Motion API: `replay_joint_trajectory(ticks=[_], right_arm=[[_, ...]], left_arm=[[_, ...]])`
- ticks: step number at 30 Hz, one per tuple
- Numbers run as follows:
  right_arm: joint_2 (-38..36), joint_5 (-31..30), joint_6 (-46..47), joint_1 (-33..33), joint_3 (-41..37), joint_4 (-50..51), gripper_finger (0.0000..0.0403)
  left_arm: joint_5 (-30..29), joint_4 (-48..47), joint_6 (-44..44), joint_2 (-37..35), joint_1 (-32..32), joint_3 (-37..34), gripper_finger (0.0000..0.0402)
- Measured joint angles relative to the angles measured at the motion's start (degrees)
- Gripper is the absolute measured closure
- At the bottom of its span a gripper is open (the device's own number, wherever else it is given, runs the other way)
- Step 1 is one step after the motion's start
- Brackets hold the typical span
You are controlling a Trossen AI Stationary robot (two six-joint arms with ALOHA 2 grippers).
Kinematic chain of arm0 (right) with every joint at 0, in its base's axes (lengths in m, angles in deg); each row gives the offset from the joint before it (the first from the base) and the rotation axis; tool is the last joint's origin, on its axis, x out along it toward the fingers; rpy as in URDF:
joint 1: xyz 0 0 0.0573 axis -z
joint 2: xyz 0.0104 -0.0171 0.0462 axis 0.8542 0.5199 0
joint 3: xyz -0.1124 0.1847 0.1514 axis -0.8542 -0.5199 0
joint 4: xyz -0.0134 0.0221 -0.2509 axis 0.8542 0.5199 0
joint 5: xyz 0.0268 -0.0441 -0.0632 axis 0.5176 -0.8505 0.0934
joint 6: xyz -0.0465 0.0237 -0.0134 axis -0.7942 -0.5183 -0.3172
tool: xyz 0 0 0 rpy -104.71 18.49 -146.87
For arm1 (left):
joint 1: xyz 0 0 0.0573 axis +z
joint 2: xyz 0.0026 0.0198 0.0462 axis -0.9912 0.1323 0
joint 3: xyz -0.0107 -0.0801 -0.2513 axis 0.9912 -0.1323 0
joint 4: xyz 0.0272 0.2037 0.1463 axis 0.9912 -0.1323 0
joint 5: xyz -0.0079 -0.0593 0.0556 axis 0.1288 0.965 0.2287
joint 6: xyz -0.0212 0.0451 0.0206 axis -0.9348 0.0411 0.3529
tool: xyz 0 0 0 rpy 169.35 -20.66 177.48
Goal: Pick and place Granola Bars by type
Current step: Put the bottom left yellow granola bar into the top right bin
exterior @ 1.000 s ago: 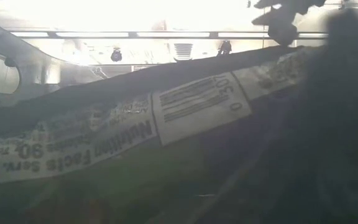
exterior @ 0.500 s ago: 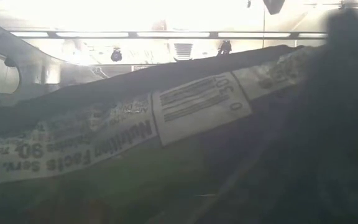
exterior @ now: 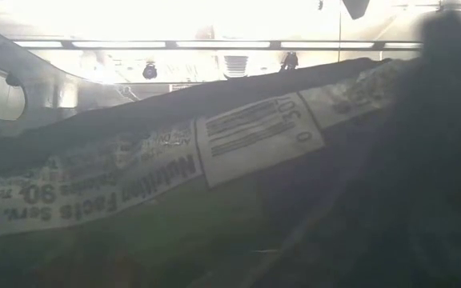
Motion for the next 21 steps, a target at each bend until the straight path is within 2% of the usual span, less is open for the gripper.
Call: replay_joint_trajectory(ticks=[7,15,18,21], right_arm=[[0.00,0.08,0.73,0.06,-0.95,0.20,0.0254],[0.00,0.11,3.45,0.10,-1.35,0.58,0.0253],[0.00,0.19,4.08,0.08,-1.35,2.72,0.0252],[0.00,0.17,4.22,0.08,-1.39,4.79,0.0252]], left_arm=[[0.02,0.43,-0.10,-0.02,-0.01,-0.02,0.0401],[0.52,5.79,-1.31,1.30,0.14,-0.02,0.0399],[3.52,5.35,-4.27,2.56,0.73,-0.02,0.0376],[5.89,5.34,-5.96,3.86,0.71,-0.02,0.0332]])
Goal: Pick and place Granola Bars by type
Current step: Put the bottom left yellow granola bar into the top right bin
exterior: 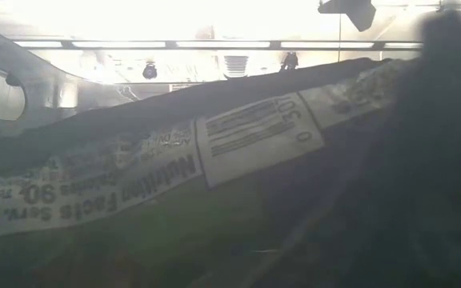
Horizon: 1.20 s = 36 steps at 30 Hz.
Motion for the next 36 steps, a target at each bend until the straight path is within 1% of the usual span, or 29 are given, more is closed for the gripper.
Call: replay_joint_trajectory(ticks=[8,10,12,17,20,24,27,30,36], right_arm=[[0.00,0.00,0.64,0.00,0.00,0.59,0.0252],[0.00,0.00,0.64,0.00,0.00,0.63,0.0252],[0.00,0.00,0.64,0.00,0.00,0.90,0.0252],[0.00,-0.02,0.64,0.00,0.00,1.73,0.0252],[0.00,-0.02,0.64,0.00,0.00,1.86,0.0252],[0.00,-0.04,0.64,0.00,0.00,1.95,0.0252],[0.00,-0.07,0.64,0.00,0.00,2.90,0.0252],[-0.01,-0.11,0.88,0.00,0.00,4.48,0.0252],[-0.02,-0.13,1.01,0.00,-0.66,5.73,0.0252]], left_arm=[[0.17,-1.60,-8.87,1.70,0.07,0.88,0.0186],[0.18,-4.01,-10.56,2.90,0.07,1.66,0.0157],[0.70,-7.06,-12.53,4.41,-0.14,2.55,0.0139],[6.50,-14.54,-16.34,10.33,-0.28,6.65,0.0129],[8.46,-17.53,-16.84,14.24,-0.61,10.05,0.0129],[8.80,-20.76,-16.80,19.31,-1.36,13.36,0.0129],[8.86,-22.66,-19.53,22.32,-1.86,14.90,0.0129],[8.86,-23.06,-22.32,24.73,-2.72,15.23,0.0129],[8.79,-23.63,-25.01,29.63,-5.30,15.08,0.0129]])
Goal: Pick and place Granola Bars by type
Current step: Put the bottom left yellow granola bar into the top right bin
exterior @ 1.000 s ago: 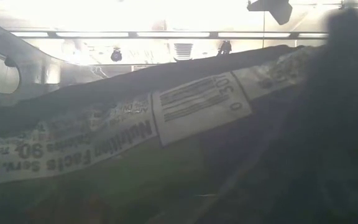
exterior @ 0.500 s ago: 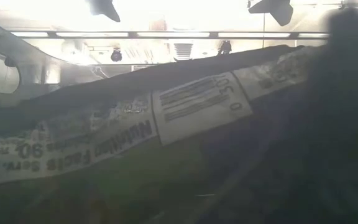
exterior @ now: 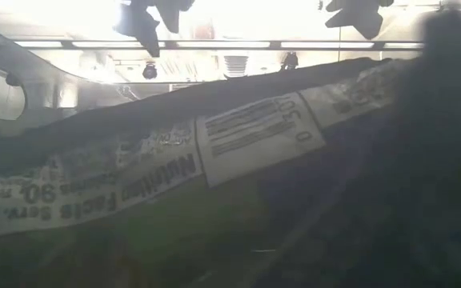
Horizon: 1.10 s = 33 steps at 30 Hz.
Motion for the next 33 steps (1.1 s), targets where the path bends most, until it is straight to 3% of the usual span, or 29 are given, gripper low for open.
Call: replay_joint_trajectory(ticks=[7,16,33], right_arm=[[0.02,0.00,-0.20,0.00,-1.09,0.01,0.0252],[0.02,0.00,-0.37,0.00,-2.39,-0.08,0.0252],[0.02,0.02,-0.39,-0.02,-4.06,-0.11,0.0252]], left_arm=[[-3.05,-1.73,-10.08,5.83,-2.86,-0.02,0.0129],[-5.18,-3.46,-11.06,11.10,-4.51,-2.79,0.0129],[-3.97,20.34,-17.91,9.99,-7.11,-21.77,0.0129]])
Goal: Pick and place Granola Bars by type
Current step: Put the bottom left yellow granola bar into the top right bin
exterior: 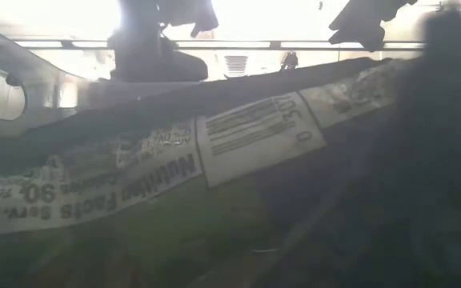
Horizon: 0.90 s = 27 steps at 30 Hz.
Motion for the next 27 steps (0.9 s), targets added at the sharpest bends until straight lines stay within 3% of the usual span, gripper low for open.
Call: replay_joint_trajectory(ticks=[5,11,17,27], right_arm=[[0.00,0.00,-0.03,0.00,0.00,0.00,0.0252],[0.00,-0.02,-0.02,0.00,0.00,-0.02,0.0252],[0.00,-0.36,0.22,0.02,0.00,-0.02,0.0253],[0.00,-0.50,0.78,0.01,0.00,-0.02,0.0268]], left_arm=[[-0.88,7.68,-1.90,-0.02,0.00,-3.71,0.0129],[-2.28,9.05,-1.34,-0.02,-0.04,-4.23,0.0129],[-3.94,14.25,5.67,0.34,-0.73,-4.35,0.0129],[-4.72,15.96,5.55,4.00,-0.78,-4.33,0.0131]])
